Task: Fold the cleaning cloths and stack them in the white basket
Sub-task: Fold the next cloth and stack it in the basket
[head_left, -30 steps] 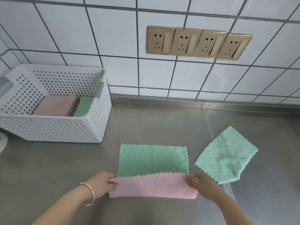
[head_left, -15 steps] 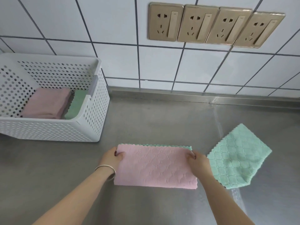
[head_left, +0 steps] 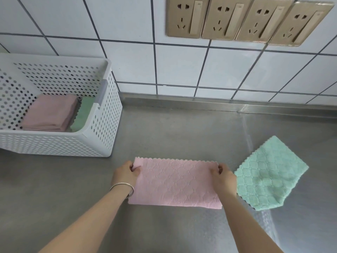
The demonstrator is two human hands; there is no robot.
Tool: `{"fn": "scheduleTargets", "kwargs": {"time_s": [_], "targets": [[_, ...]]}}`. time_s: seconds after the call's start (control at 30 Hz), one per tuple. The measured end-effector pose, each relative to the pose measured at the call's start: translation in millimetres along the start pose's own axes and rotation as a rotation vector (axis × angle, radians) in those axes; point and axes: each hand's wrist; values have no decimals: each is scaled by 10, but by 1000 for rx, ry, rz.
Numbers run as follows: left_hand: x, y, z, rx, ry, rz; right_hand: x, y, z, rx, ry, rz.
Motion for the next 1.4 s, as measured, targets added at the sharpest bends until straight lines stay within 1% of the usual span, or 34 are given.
{"fn": "scheduleTargets", "kwargs": {"time_s": [0.07, 0.13, 0.2, 0.23, 0.33, 0.4, 0.43, 0.5, 0.6, 0.67, 0.77, 0.87, 0.93, 0.97, 1.0, 1.03, 1.1, 1.13, 1.2, 1.27, 1.33, 1.4], "targets": [[-5, 20, 61, -18, 63, -35, -8, 9, 76, -12, 39, -121], [31, 26, 153, 14, 211, -34, -26, 54, 179, -36, 63, -128], [156, 36, 269, 210, 347, -128, -41, 138, 294, -22, 82, -101], [236, 67, 345, 331, 348, -196, -45, 185, 348, 6, 80, -103], [514, 213, 573, 641, 198, -419, -28, 313, 473, 90, 21, -72], [687, 307, 674, 737, 61, -541, -12, 352, 527, 126, -14, 31], [763, 328, 687, 757, 8, -606, 2, 341, 542, 149, -21, 81], [873, 349, 694, 747, -71, -682, 1, 302, 566, 200, -36, 168], [934, 337, 700, 720, -112, -675, 14, 259, 570, 223, -84, 329], [915, 353, 697, 708, -178, -683, 24, 257, 561, 227, -106, 397], [881, 432, 711, 689, -221, -689, 36, 257, 574, 249, -109, 375], [849, 492, 713, 686, -230, -751, 52, 215, 647, 173, -115, 211], [775, 585, 740, 624, -317, -704, 91, 205, 713, 66, -57, 103], [710, 667, 786, 606, -345, -624, 114, 198, 752, 1, -1, 70], [650, 752, 830, 585, -371, -484, 140, 178, 793, -75, 66, 51], [558, 856, 885, 529, -393, -234, 172, 138, 838, -166, 130, 40], [382, 1025, 991, 368, -459, 273, 234, 24, 917, -427, 236, 40], [320, 1076, 1009, 327, -458, 401, 268, -48, 956, -569, 276, 72], [242, 1057, 984, 239, -415, 502, 352, -167, 1040, -794, 322, 151], [184, 966, 916, 149, -346, 514, 436, -218, 1097, -890, 318, 180], [111, 853, 848, 86, -301, 470, 516, -209, 1116, -869, 283, 244], [11, 722, 800, 92, -267, 365, 598, -164, 1077, -810, 209, 334]]}}
Point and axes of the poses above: each hand's wrist, its own z-axis away from the middle knuckle, its own x-axis out of the palm, y = z × x, and after that the axes turned 5 degrees about -y, right-handed
